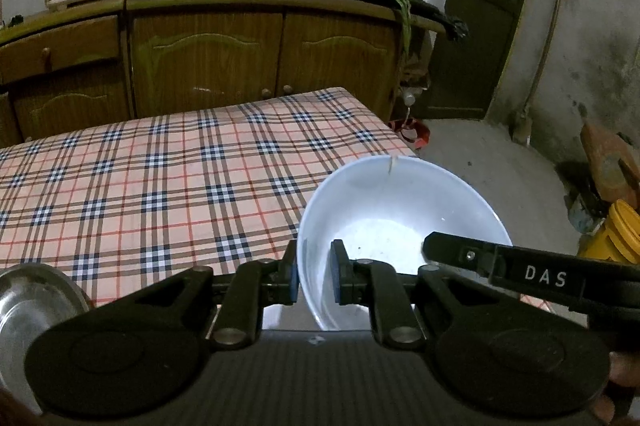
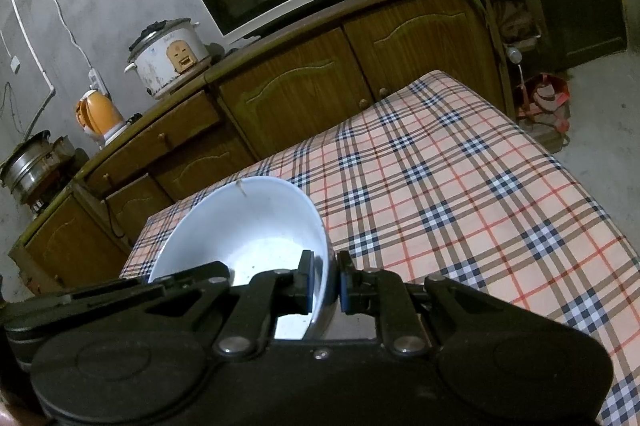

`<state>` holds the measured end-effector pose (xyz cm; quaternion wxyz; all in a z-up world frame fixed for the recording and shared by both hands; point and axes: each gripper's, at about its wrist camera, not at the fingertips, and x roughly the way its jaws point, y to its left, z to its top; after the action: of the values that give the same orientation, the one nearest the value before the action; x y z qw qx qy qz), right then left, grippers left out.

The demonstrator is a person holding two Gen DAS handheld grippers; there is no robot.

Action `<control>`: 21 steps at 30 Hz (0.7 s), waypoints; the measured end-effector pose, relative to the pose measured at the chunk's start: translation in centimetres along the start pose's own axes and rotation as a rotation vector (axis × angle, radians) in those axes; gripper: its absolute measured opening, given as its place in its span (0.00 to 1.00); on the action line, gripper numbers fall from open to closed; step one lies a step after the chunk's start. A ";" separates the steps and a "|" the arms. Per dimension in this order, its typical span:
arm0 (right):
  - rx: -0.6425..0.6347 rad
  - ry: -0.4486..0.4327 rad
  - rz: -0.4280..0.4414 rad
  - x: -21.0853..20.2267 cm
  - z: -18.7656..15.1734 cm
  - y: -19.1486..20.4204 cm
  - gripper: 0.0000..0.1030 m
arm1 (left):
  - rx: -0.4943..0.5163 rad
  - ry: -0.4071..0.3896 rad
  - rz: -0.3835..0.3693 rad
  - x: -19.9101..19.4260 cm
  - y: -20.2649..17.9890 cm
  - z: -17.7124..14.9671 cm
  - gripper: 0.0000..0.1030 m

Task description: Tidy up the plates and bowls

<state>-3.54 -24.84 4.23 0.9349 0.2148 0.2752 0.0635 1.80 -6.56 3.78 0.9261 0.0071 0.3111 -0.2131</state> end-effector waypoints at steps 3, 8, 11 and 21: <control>-0.003 0.001 -0.003 -0.2 -0.1 0.2 0.16 | 0.001 0.001 -0.001 -0.1 -0.1 -0.1 0.15; -0.002 0.003 -0.003 -0.2 -0.2 0.1 0.16 | 0.006 0.004 -0.001 -0.2 -0.2 -0.4 0.15; -0.004 0.003 -0.003 -0.3 -0.2 0.1 0.16 | 0.007 0.006 -0.002 -0.3 -0.3 -0.5 0.15; -0.002 0.004 -0.002 -0.6 -0.5 0.1 0.16 | 0.013 0.006 -0.002 -0.8 -0.6 -0.9 0.15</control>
<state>-4.29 -24.72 4.19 0.9346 0.2133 0.2774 0.0635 0.48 -6.71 3.58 0.9248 0.0135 0.3127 -0.2163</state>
